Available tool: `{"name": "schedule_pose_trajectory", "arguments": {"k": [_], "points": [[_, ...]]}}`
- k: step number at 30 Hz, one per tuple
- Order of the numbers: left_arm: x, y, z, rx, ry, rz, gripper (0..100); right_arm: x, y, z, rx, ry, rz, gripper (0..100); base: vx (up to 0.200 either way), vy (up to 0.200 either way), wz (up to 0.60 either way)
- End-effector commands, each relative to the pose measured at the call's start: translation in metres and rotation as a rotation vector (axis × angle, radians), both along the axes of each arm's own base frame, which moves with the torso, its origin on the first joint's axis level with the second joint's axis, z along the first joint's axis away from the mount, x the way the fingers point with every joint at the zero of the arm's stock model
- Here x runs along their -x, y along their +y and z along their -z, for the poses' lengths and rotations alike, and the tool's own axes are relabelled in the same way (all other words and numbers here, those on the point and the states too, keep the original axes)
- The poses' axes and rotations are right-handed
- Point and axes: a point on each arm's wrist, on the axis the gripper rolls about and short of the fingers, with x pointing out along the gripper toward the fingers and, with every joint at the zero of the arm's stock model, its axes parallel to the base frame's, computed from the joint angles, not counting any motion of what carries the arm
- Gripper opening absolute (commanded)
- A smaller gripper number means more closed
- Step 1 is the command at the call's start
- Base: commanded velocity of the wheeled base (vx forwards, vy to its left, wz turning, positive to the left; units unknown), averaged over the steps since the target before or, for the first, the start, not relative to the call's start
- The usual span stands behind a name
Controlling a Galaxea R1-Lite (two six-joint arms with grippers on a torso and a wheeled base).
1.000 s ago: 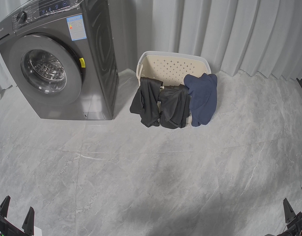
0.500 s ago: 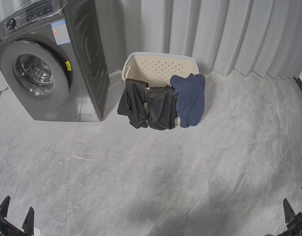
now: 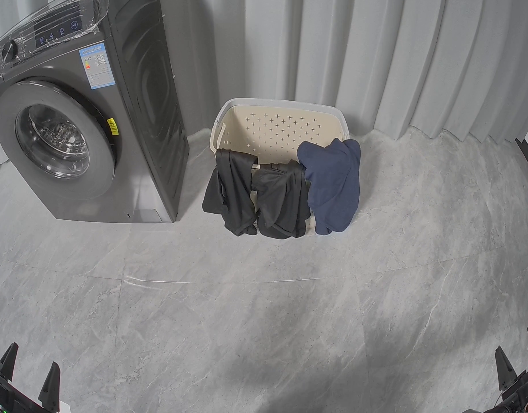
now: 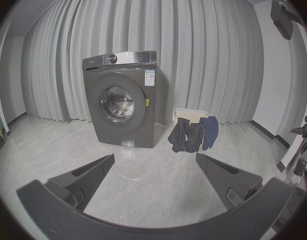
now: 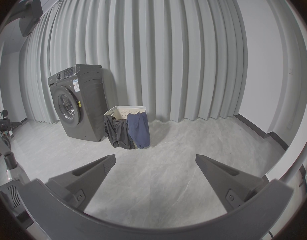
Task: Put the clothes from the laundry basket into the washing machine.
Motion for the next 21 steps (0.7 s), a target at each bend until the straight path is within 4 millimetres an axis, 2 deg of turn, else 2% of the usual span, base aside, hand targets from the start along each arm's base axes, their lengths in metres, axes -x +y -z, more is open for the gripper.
{"name": "schedule_pose_trajectory", "arguments": {"k": [1, 10, 19, 21], "points": [[0.0000, 0.0000, 0.0053, 0.001, 0.001, 0.000, 100, -0.0003, 0.0000, 0.0047, 0.000, 0.005, 0.000, 100, 0.200, 0.000, 0.00], [0.0000, 0.0000, 0.0053, 0.005, 0.001, 0.000, 100, -0.0003, 0.0000, 0.0047, 0.000, 0.005, 0.000, 100, 0.200, 0.000, 0.00], [0.0000, 0.0000, 0.0053, 0.005, 0.001, 0.000, 100, -0.0003, 0.0000, 0.0047, 0.000, 0.005, -0.001, 100, 0.000, 0.000, 0.00], [0.0000, 0.0000, 0.0053, 0.005, 0.001, 0.000, 100, -0.0003, 0.0000, 0.0047, 0.000, 0.005, -0.001, 100, 0.000, -0.200, 0.00]]}}
